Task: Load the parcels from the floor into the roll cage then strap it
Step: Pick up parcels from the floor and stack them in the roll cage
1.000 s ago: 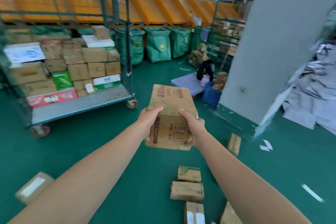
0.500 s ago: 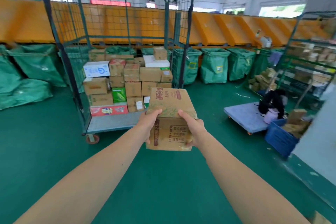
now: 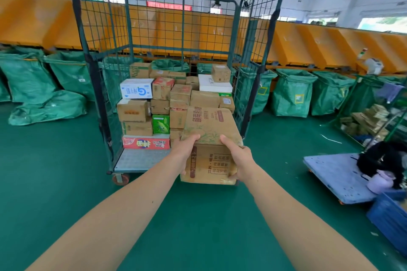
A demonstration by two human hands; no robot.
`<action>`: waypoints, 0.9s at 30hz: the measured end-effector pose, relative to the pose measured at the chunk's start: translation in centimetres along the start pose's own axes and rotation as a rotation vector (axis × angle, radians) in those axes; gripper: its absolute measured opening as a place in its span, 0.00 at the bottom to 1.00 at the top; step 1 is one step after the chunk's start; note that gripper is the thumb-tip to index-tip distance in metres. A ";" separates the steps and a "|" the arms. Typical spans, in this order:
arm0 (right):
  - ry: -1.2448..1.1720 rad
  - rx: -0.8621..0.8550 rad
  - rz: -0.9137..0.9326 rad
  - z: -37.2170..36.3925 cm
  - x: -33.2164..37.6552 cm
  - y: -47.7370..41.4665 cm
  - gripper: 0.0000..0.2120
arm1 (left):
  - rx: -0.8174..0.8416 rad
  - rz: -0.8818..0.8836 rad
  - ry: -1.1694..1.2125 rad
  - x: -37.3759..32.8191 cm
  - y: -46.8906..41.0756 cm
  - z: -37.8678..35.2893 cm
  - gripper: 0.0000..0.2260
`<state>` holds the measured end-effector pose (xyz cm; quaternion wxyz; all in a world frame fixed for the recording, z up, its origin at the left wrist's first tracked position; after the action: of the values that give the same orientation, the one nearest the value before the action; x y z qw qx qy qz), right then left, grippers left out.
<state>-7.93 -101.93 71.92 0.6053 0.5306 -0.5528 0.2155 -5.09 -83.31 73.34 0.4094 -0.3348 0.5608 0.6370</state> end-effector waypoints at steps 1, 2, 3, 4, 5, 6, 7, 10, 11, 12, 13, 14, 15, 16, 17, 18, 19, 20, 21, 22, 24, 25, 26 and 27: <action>0.003 0.005 0.003 -0.9 0.7 -1.9 0.46 | 0.006 -0.001 -0.001 -0.9 -2.0 -0.1 0.33; 0.006 0.004 0.012 -1.7 1.4 -3.8 0.46 | 0.016 -0.005 -0.005 -1.9 -4.0 -0.3 0.33; 0.010 -0.003 0.020 -2.5 2.3 -5.5 0.46 | 0.020 -0.008 -0.008 -3.0 -6.2 -0.3 0.34; 0.012 -0.005 0.027 -3.5 3.2 -7.5 0.44 | 0.027 -0.015 -0.007 -4.1 -8.2 -0.3 0.35; 0.016 -0.004 0.033 -4.6 4.1 -9.5 0.43 | 0.033 -0.022 -0.004 -5.4 -10.4 -0.2 0.36; 0.020 -0.005 0.039 -5.7 4.9 -11.5 0.43 | 0.033 -0.029 -0.001 -6.6 -12.4 -0.1 0.36; 0.021 -0.009 0.041 -6.9 5.8 -13.4 0.44 | 0.031 -0.032 0.000 -7.9 -14.6 0.1 0.35; 0.007 -0.022 0.052 -10.2 8.1 -19.1 0.46 | 0.030 -0.048 -0.017 -11.5 -20.7 0.7 0.35; 0.000 -0.024 0.053 -11.2 8.7 -20.7 0.46 | 0.033 -0.049 -0.017 -12.5 -22.7 0.8 0.35; -0.008 -0.024 0.052 -12.1 9.2 -22.3 0.45 | 0.032 -0.053 -0.018 -13.5 -24.5 0.9 0.35; -0.012 -0.025 0.050 -13.0 9.6 -23.8 0.43 | 0.031 -0.059 -0.018 -14.4 -26.3 1.0 0.34; -0.016 -0.028 0.045 -13.8 9.9 -25.2 0.42 | 0.031 -0.068 -0.015 -15.2 -27.8 1.1 0.33; -0.014 -0.028 0.039 -14.4 10.1 -26.6 0.42 | 0.032 -0.067 -0.010 -15.7 -29.4 1.1 0.32; -0.016 -0.029 0.036 -15.1 10.5 -28.1 0.42 | 0.030 -0.060 -0.013 -16.2 -30.9 1.1 0.31; -0.018 -0.034 0.040 -15.5 10.8 -29.5 0.43 | 0.034 -0.056 -0.018 -16.7 -32.1 1.0 0.30; -0.022 -0.037 0.043 -16.0 11.2 -31.1 0.44 | 0.037 -0.061 -0.019 -17.3 -33.5 0.9 0.29; -0.028 -0.038 0.043 -16.5 11.6 -32.7 0.44 | 0.036 -0.068 -0.013 -17.9 -35.0 0.7 0.27; -0.035 -0.034 0.038 -17.0 12.0 -34.2 0.43 | 0.032 -0.072 -0.008 -18.6 -36.4 0.5 0.27; -0.040 -0.028 0.036 -17.5 12.5 -35.9 0.42 | 0.031 -0.071 -0.009 -19.3 -37.8 0.2 0.28; -0.041 -0.022 0.034 -18.0 13.0 -37.6 0.41 | 0.029 -0.068 -0.017 -20.0 -39.4 -0.1 0.30; -0.033 -0.017 0.038 -18.8 14.4 -41.3 0.39 | 0.015 -0.070 -0.014 -21.6 -42.7 -0.8 0.32; -0.031 -0.013 0.039 -19.3 15.2 -43.3 0.39 | 0.010 -0.068 -0.002 -22.5 -44.5 -1.1 0.32; -0.035 -0.002 0.039 -19.9 16.1 -45.5 0.39 | 0.007 -0.067 0.005 -23.5 -46.4 -1.7 0.32; -0.035 0.002 0.040 -20.3 16.9 -47.4 0.40 | 0.007 -0.068 0.009 -24.6 -48.0 -2.1 0.32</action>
<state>46.23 -105.85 71.48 0.5908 0.5238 -0.5735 0.2187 48.70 -87.27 73.66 0.4296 -0.3549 0.5532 0.6192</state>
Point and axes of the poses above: each hand's wrist, its own y-axis away from the middle knuckle, its own z-axis out of the back of the hand, x = y × z, the point moved 8 cm from there along -y, towards the middle knuckle, and after that the axes turned 9 degrees about -y, right-handed, at the moved point
